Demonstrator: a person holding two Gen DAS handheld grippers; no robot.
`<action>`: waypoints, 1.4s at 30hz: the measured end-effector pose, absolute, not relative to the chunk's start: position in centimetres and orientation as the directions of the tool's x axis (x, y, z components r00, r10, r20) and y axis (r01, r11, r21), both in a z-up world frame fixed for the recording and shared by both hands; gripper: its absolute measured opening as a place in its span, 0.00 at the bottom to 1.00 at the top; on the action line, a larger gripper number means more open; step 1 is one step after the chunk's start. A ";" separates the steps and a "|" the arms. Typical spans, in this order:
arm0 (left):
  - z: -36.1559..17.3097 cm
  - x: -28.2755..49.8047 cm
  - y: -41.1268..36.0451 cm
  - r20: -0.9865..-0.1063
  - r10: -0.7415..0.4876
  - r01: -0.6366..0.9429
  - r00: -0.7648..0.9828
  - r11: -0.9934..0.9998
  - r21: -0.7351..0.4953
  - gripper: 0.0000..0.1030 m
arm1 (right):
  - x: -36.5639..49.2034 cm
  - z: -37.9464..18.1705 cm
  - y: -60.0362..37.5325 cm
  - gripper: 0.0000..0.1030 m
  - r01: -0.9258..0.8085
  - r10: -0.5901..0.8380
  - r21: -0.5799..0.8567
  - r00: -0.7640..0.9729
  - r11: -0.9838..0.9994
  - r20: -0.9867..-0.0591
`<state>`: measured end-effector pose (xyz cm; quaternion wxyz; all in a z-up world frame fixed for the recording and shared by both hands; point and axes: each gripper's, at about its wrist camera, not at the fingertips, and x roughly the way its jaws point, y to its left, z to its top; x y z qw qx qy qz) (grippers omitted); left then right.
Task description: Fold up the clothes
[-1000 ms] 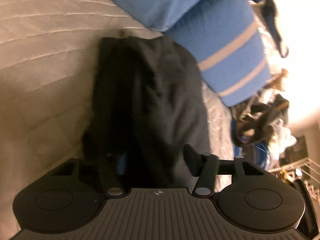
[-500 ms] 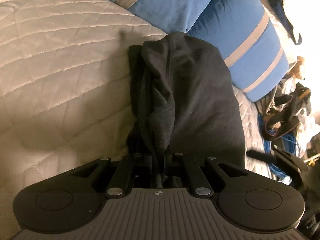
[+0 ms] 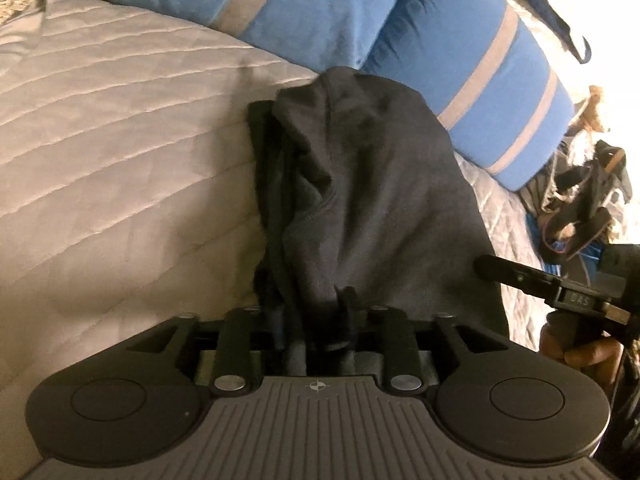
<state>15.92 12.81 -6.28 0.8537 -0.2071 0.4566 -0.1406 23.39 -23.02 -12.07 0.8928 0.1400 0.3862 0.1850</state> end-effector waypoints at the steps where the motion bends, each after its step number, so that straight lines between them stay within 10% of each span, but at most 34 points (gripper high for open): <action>1: -6.1 15.7 13.0 -0.719 -0.425 0.046 0.550 0.875 -0.482 0.59 | 23.4 -12.1 -23.0 0.90 -0.217 0.443 0.403 0.630 0.889 -0.638; 11: -8.0 14.9 14.2 -0.749 -0.427 -0.019 0.507 0.863 -0.505 0.75 | 23.5 -12.3 -23.4 0.90 -0.193 0.473 0.460 0.613 0.867 -0.633; 15: -8.9 15.0 14.8 -0.681 -0.496 -0.036 0.539 0.794 -0.606 0.99 | 23.5 -12.4 -23.5 0.90 -0.187 0.482 0.475 0.607 0.860 -0.632; 28: -11.9 17.0 14.5 -0.469 -0.722 0.018 0.509 0.553 -0.833 0.99 | 23.9 -12.2 -23.9 0.91 -0.178 0.493 0.503 0.620 0.846 -0.610; 32: -12.5 17.1 14.6 -0.430 -0.759 0.001 0.488 0.493 -0.870 0.90 | 24.7 -11.9 -24.1 0.93 -0.193 0.500 0.507 0.637 0.840 -0.586; 37: -14.2 17.6 14.7 -0.467 -0.748 -0.137 0.471 0.461 -0.877 0.39 | 27.8 -12.5 -25.2 0.94 -0.162 0.534 0.585 0.645 0.794 -0.547; 42: -14.8 17.6 14.9 -0.460 -0.751 -0.158 0.474 0.442 -0.883 0.30 | 31.4 -14.8 -27.2 0.94 -0.084 0.567 0.681 0.633 0.728 -0.528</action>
